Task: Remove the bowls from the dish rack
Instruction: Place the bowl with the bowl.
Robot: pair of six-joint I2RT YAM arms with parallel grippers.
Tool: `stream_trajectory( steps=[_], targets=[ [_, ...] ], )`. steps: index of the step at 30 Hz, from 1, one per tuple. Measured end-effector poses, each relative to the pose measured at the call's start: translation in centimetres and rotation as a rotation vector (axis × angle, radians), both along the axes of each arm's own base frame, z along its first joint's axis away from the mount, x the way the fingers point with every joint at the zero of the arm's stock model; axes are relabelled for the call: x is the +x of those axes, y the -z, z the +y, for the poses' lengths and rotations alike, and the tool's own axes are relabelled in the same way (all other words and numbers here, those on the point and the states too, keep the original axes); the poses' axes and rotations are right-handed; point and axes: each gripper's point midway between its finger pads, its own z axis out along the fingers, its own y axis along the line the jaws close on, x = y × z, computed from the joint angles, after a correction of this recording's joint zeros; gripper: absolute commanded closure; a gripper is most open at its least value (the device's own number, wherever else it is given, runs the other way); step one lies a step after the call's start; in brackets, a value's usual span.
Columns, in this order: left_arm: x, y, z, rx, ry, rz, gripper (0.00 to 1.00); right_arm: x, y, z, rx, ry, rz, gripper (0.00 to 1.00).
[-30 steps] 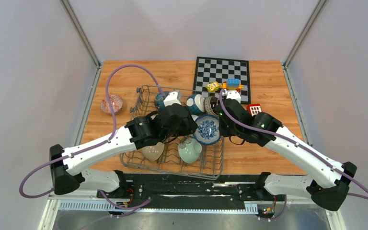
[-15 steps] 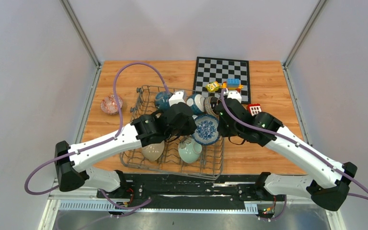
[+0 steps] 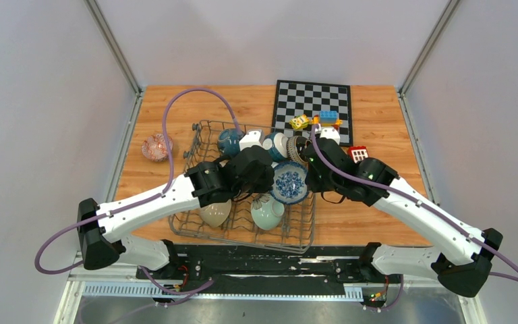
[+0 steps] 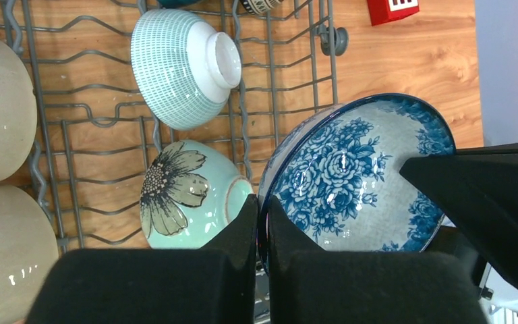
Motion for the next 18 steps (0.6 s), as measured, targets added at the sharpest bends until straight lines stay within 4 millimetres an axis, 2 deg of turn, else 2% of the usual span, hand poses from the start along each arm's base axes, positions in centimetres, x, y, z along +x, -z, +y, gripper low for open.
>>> stream_trajectory(
  steps=[2, 9, 10, 12, 15, 18],
  targets=[
    [-0.1, 0.1, 0.0, 0.005, 0.005, 0.001, 1.0, 0.0, 0.0, 0.0, 0.001, 0.0, 0.0, 0.97],
    [0.2, 0.2, 0.4, 0.026, 0.004, -0.015, 1.0, -0.1, -0.6, 0.9, 0.032, -0.035, -0.001, 0.3],
    [0.2, 0.1, 0.4, 0.03, 0.003, -0.02, 1.0, -0.1, -0.8, 1.0, 0.042, -0.04, -0.003, 0.17],
    [0.5, 0.1, 0.8, 0.045, 0.0, -0.031, 1.0, -0.2, -1.6, 1.2, 0.047, -0.072, -0.019, 0.02],
    [1.6, -0.3, 2.3, 0.064, -0.026, -0.042, 1.0, -0.3, -3.3, 1.2, 0.065, -0.112, -0.061, 0.01],
    [4.4, -2.1, 5.7, 0.062, -0.119, -0.065, 1.0, -0.6, -6.3, 0.6, 0.099, -0.153, -0.141, 0.01]
  ],
)
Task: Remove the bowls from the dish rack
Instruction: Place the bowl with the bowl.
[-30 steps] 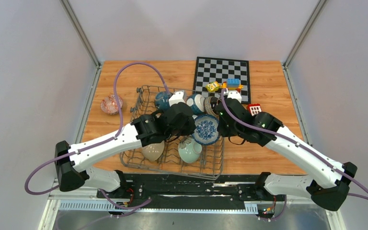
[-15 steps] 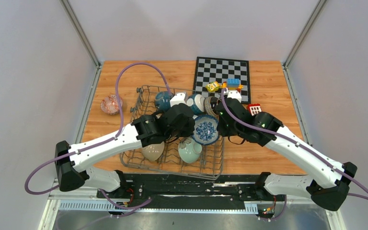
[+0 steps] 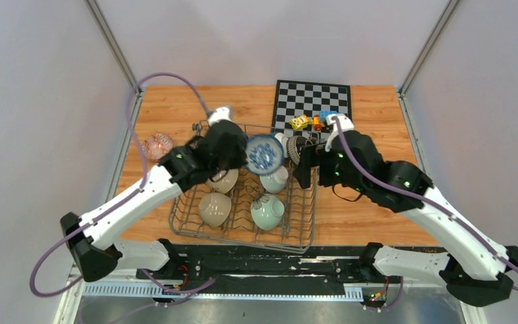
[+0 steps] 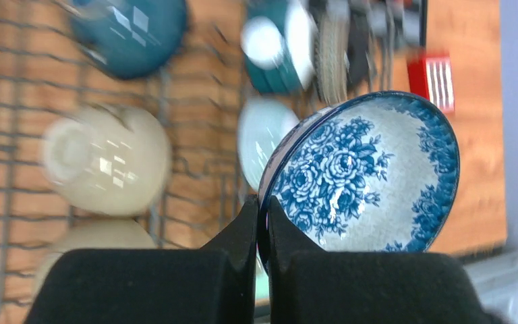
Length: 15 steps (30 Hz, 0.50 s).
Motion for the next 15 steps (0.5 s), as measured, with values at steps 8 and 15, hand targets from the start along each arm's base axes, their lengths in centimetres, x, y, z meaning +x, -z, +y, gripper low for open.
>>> stream_trajectory(
  steps=[8, 15],
  targets=[
    [8.1, -5.9, 17.2, -0.123, -0.486, -0.121, 1.0, -2.5, 0.0, -4.1, 0.072, -0.036, -0.16, 0.01],
    [10.9, -2.9, 26.9, -0.171, -0.736, -0.042, 1.0, -4.5, 9.1, -4.0, 0.011, -0.111, -0.03, 0.01]
  ],
)
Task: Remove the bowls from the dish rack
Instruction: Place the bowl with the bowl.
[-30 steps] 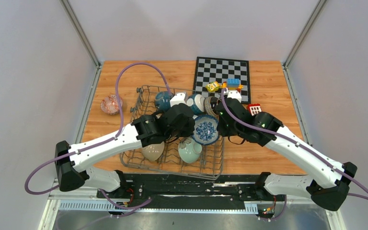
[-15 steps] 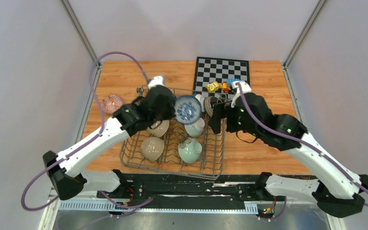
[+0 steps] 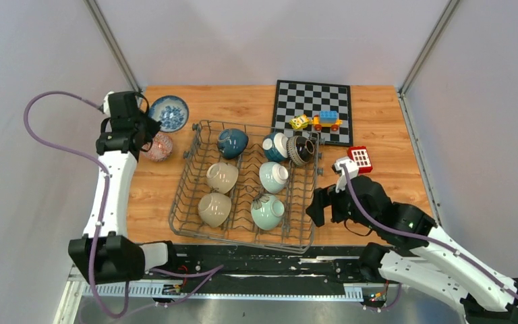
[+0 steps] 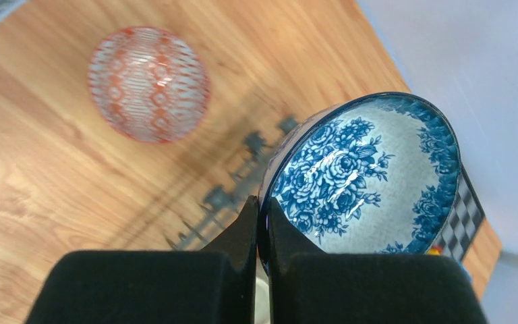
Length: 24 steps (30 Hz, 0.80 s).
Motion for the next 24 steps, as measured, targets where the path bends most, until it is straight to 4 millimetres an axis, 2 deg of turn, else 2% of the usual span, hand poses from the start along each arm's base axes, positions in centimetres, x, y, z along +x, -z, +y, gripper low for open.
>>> stream_trajectory(
  steps=[2, 5, 10, 14, 17, 24],
  targets=[
    [0.6, 1.9, 2.6, -0.029, -0.065, 0.037, 1.0, -0.5, 1.0, -0.1, 0.003, -0.014, 0.013, 0.01],
    [1.1, 4.8, 5.7, -0.052, -0.143, 0.104, 1.0, -1.0, 0.4, -0.4, 0.052, -0.028, -0.019, 0.02],
    [1.5, 8.0, 8.8, -0.088, -0.207, 0.167, 1.0, -1.3, -1.3, -0.9, 0.128, -0.038, -0.097, 0.02],
    [1.8, 10.0, 11.1, -0.107, -0.257, 0.202, 1.0, -1.3, -1.2, -1.5, 0.139, -0.018, -0.121, 0.03],
    [2.1, 11.1, 11.9, -0.113, -0.275, 0.221, 1.0, -1.2, -1.3, -1.9, 0.144, -0.002, -0.136, 0.03],
    [3.1, 13.3, 12.3, -0.139, -0.289, 0.25, 1.0, -0.9, -1.4, -2.2, 0.142, 0.018, -0.146, 0.03]
  ],
)
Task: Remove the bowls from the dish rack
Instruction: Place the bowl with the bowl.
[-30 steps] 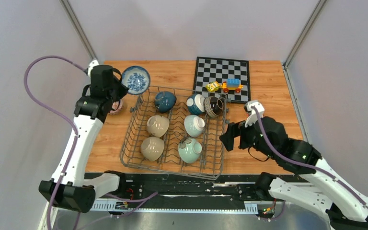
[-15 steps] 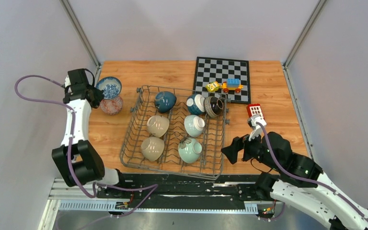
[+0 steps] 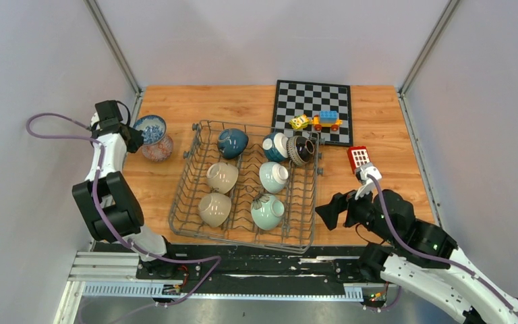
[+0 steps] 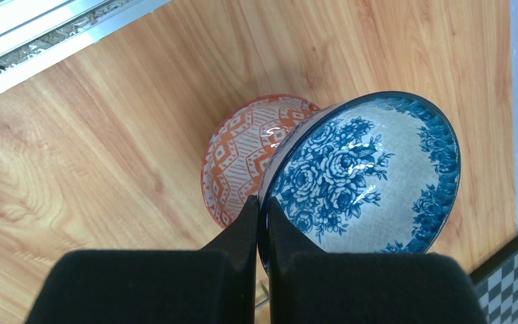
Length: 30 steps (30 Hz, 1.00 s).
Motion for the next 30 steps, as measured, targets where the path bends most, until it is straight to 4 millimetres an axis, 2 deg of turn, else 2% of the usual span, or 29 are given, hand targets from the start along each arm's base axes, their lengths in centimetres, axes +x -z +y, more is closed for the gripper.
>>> stream_trajectory(
  steps=[4, 15, 30],
  targets=[
    [0.4, 1.0, 0.1, -0.009, -0.001, 0.012, 1.0, 0.2, 0.2, 0.0, -0.01, 0.005, 0.006, 0.04],
    [-0.4, 3.5, -0.3, -0.029, 0.004, 0.05, 1.0, 0.4, 0.6, 0.2, -0.03, 0.013, 0.019, 0.04],
    [-0.7, 4.9, -0.4, -0.038, 0.009, 0.081, 1.0, 0.5, 0.6, 0.2, -0.027, 0.017, 0.022, 0.04]
  ],
)
